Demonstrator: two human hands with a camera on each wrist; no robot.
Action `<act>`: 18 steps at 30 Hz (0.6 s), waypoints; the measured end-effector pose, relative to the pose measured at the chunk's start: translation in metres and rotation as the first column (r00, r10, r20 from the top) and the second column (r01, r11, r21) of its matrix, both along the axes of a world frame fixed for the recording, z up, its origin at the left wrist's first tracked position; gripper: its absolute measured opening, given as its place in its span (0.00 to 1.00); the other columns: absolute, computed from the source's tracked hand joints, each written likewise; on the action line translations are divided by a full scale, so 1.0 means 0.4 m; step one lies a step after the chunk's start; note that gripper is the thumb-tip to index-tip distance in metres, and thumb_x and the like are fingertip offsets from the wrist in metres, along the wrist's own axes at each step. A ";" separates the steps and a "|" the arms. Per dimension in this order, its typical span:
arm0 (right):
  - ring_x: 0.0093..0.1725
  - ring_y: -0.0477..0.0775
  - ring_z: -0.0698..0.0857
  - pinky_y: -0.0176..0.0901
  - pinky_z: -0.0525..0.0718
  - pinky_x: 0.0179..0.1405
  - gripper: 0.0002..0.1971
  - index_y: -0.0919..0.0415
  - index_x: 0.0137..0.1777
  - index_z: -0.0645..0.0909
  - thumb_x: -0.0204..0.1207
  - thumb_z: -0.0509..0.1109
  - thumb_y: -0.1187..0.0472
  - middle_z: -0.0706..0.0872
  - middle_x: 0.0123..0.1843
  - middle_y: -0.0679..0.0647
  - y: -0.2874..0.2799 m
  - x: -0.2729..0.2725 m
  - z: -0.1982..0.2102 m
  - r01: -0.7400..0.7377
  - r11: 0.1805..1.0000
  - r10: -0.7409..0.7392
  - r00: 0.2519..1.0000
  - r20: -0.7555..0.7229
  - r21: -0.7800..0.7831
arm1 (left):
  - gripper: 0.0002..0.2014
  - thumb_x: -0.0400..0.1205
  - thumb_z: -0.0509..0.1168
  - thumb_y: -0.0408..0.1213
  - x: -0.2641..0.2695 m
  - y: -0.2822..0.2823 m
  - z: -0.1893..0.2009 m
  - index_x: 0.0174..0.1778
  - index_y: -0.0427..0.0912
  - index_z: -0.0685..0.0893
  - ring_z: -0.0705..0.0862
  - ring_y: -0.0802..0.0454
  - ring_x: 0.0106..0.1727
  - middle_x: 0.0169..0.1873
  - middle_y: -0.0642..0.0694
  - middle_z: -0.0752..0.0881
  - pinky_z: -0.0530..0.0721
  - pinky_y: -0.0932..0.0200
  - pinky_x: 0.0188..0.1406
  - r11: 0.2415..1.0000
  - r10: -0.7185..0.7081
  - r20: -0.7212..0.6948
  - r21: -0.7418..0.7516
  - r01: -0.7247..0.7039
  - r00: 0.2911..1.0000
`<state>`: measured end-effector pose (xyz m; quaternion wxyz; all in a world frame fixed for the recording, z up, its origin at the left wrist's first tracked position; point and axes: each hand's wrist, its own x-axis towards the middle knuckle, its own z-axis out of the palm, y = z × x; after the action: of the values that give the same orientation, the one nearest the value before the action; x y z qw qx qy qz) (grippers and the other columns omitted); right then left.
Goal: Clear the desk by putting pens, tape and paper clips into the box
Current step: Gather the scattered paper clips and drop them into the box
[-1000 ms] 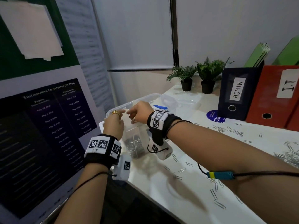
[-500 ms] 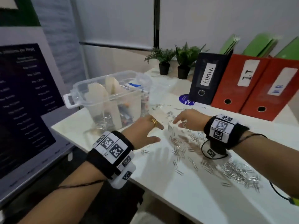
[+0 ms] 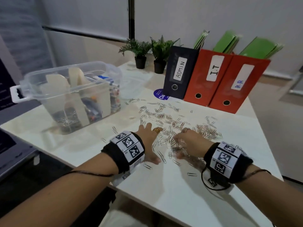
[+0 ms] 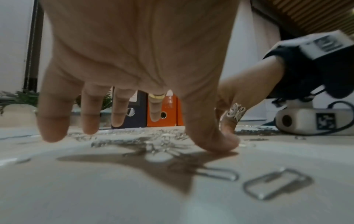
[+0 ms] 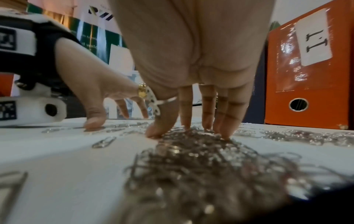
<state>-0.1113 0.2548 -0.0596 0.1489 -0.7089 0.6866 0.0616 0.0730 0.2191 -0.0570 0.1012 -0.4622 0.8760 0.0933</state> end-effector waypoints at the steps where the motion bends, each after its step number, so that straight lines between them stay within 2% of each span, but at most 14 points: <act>1: 0.62 0.58 0.77 0.48 0.79 0.61 0.24 0.53 0.70 0.75 0.74 0.73 0.56 0.75 0.63 0.56 -0.001 0.005 -0.001 -0.005 1.000 0.005 1.000 0.020 -0.004 | 0.54 0.64 0.75 0.61 -0.004 -0.005 0.001 0.81 0.55 0.52 0.63 0.41 0.75 0.73 0.44 0.61 0.76 0.42 0.66 1.000 0.024 0.025 -0.015 -0.024 0.999; 3: 0.61 0.56 0.78 0.48 0.79 0.59 0.23 0.53 0.68 0.76 0.74 0.73 0.57 0.75 0.62 0.55 -0.002 0.013 -0.001 -0.020 1.000 0.021 0.999 0.039 -0.022 | 0.49 0.66 0.74 0.62 -0.009 -0.015 0.006 0.80 0.57 0.57 0.65 0.41 0.73 0.70 0.44 0.63 0.76 0.43 0.64 0.998 0.055 0.083 -0.035 -0.052 0.995; 6: 0.59 0.56 0.78 0.42 0.74 0.51 0.15 0.56 0.65 0.78 0.78 0.67 0.64 0.77 0.61 0.57 -0.001 0.018 -0.004 -0.045 0.998 0.047 0.998 0.051 -0.040 | 0.43 0.66 0.74 0.60 -0.020 -0.028 0.005 0.76 0.58 0.64 0.67 0.41 0.70 0.67 0.45 0.65 0.77 0.44 0.64 1.000 0.028 0.105 -0.011 -0.027 0.994; 9: 0.55 0.53 0.77 0.37 0.70 0.48 0.12 0.58 0.61 0.80 0.79 0.65 0.67 0.79 0.60 0.57 0.000 0.022 0.000 -0.066 0.996 0.071 0.995 0.068 -0.063 | 0.36 0.68 0.76 0.54 -0.033 -0.027 -0.001 0.71 0.53 0.70 0.70 0.43 0.66 0.65 0.46 0.66 0.80 0.45 0.60 1.000 0.001 0.078 0.013 -0.002 0.997; 13: 0.59 0.53 0.78 0.35 0.71 0.47 0.12 0.59 0.60 0.81 0.79 0.64 0.69 0.81 0.58 0.54 0.002 0.028 0.000 -0.068 0.994 0.074 0.995 0.066 -0.089 | 0.27 0.73 0.74 0.46 -0.046 -0.039 -0.007 0.66 0.43 0.75 0.76 0.43 0.62 0.63 0.43 0.70 0.81 0.48 0.61 1.000 -0.004 0.034 0.012 0.004 0.999; 15: 0.54 0.52 0.80 0.35 0.73 0.45 0.12 0.59 0.58 0.82 0.78 0.65 0.71 0.83 0.56 0.54 0.004 0.033 -0.006 -0.055 0.989 0.066 0.995 0.074 -0.138 | 0.24 0.75 0.73 0.42 -0.048 -0.051 -0.015 0.65 0.40 0.76 0.80 0.43 0.59 0.62 0.42 0.71 0.81 0.50 0.61 1.000 -0.018 0.007 0.015 0.018 1.000; 18: 0.46 0.49 0.79 0.34 0.73 0.42 0.13 0.59 0.56 0.83 0.75 0.67 0.73 0.82 0.51 0.53 -0.003 0.034 -0.018 -0.042 0.986 0.058 0.994 0.095 -0.164 | 0.19 0.75 0.73 0.37 -0.048 -0.059 -0.025 0.61 0.44 0.77 0.81 0.48 0.54 0.57 0.44 0.75 0.81 0.55 0.55 0.998 -0.055 -0.054 0.029 0.056 0.997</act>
<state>-0.0978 0.2537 -0.0667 0.1231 -0.7379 0.6631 -0.0259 0.0537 0.1955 -0.0668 0.0876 -0.4335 0.8894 0.1160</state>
